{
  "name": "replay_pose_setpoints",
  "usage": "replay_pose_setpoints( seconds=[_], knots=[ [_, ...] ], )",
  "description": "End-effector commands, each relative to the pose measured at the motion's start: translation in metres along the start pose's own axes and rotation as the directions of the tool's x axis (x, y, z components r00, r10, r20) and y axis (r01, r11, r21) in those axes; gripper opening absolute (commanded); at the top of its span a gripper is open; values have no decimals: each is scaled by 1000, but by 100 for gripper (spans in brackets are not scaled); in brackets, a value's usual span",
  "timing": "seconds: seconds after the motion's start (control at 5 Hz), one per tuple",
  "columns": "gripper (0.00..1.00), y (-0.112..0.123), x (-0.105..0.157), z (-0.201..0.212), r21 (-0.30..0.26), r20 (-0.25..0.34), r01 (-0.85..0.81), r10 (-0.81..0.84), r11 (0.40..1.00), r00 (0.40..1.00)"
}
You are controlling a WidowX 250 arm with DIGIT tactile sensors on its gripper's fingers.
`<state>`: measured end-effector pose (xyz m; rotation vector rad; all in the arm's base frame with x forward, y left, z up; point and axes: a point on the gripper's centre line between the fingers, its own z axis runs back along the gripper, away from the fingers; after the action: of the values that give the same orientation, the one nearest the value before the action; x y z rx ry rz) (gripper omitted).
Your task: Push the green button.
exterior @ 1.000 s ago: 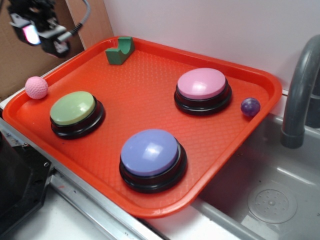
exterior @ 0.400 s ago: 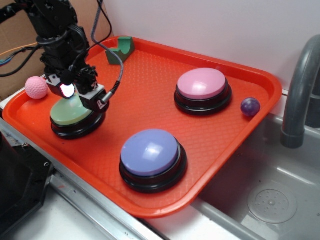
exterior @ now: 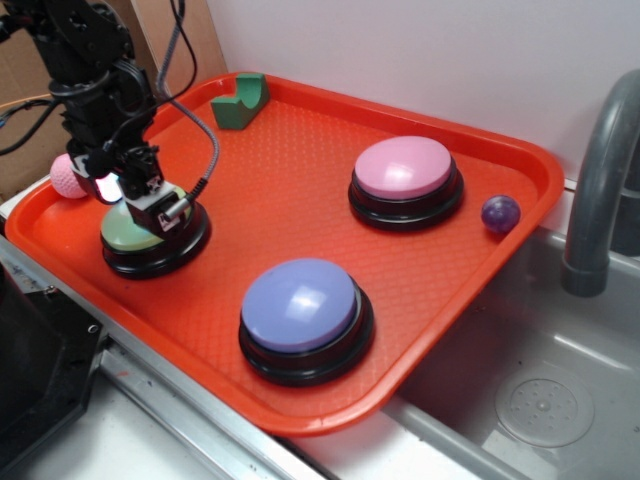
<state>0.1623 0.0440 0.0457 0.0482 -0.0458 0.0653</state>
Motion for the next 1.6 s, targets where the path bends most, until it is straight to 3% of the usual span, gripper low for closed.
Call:
replay_pose_setpoints(
  seconds=[0.0, 0.2, 0.4, 0.6, 0.8, 1.4],
  knots=[
    [100, 2, 15, 32, 45, 7, 36, -36, 998, 999],
    [100, 9, 16, 49, 62, 28, 33, -35, 998, 999],
    [100, 9, 15, 66, 40, 47, 30, -32, 999, 998],
    [100, 9, 14, 78, 30, 43, 18, -19, 999, 999],
    [100, 11, 15, 86, -21, 29, 21, -21, 1000, 999],
    [100, 12, 16, 106, -20, 19, 14, -14, 1000, 1000]
  ],
)
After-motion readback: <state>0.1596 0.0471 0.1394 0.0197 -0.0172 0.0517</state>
